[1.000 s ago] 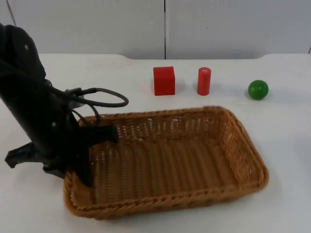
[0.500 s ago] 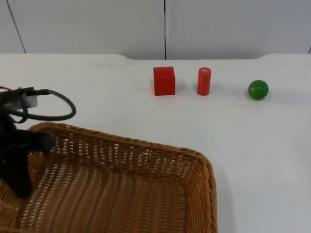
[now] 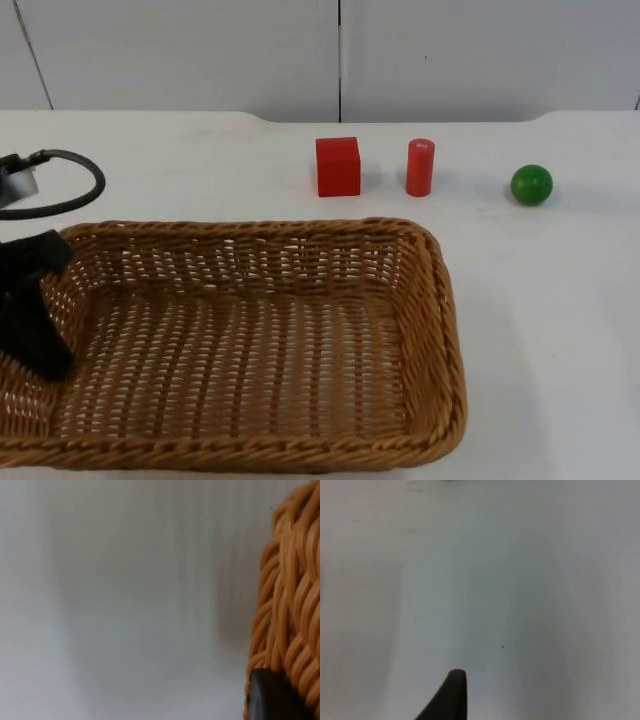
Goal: Pick up the basket with the left hand and place the object to the left of the red cylinder into the basket with the right hand.
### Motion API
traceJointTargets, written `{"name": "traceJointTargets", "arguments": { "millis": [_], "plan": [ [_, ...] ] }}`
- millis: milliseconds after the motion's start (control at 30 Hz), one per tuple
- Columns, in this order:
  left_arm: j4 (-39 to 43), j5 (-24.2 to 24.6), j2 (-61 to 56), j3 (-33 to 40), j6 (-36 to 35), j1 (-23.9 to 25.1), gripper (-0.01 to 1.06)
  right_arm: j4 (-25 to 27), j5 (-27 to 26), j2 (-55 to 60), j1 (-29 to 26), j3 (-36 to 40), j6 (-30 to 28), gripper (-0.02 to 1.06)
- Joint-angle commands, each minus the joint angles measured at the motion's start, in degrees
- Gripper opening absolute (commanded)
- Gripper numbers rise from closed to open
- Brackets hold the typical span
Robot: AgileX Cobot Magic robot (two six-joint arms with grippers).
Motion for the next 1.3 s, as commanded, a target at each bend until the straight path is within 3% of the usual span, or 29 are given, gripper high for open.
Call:
{"name": "traceJointTargets", "arguments": {
  "millis": [0,267,567,667,733,833,867,1000,1033,1200,1267],
  "plan": [
    [-2.0,2.4,-1.0,-0.2,0.4,0.1,0.0,0.1,0.1,0.0,-0.3,-1.3,0.0,1.05],
    [-0.4,2.0,-1.3,-0.2,-1.0,0.1,0.0,0.2,1.5,2.1,2.3,-8.9,-0.4,1.05],
    [-0.4,0.7,-1.3,-0.2,-1.0,0.1,0.0,0.1,2.5,20.5,15.7,-23.6,-0.4,1.05],
    [-0.4,0.3,-1.3,-0.2,-1.1,0.1,0.0,-1.1,3.8,34.6,21.7,-34.7,-0.4,1.05],
    [-0.4,0.3,-1.3,-0.2,-1.1,0.1,0.0,-1.5,4.7,38.3,22.9,-38.6,-0.4,1.05],
    [-0.4,0.1,-1.3,-0.2,-1.1,0.1,0.0,-1.5,7.4,50.5,26.4,-51.1,-0.4,1.05],
    [-0.4,0.1,-1.3,-0.2,-1.1,0.1,0.0,-1.5,7.4,50.5,26.4,-51.1,-0.4,1.05],
    [-0.4,-0.6,-1.3,-0.2,-1.2,0.1,0.0,-1.5,10.4,67.2,28.7,-70.5,0.5,1.05],
    [-0.4,-0.6,-1.3,-0.2,-1.2,0.1,0.0,-1.5,10.4,67.2,28.7,-70.5,0.5,1.05],
    [-0.4,-0.9,-1.3,-0.2,-1.3,0.1,0.0,-1.5,13.3,82.5,29.4,-89.3,5.6,1.05],
    [-0.4,-1.1,-1.3,-0.2,-1.3,0.1,0.0,-1.5,13.2,85.2,29.4,-91.9,6.7,1.05]
  ]
}}
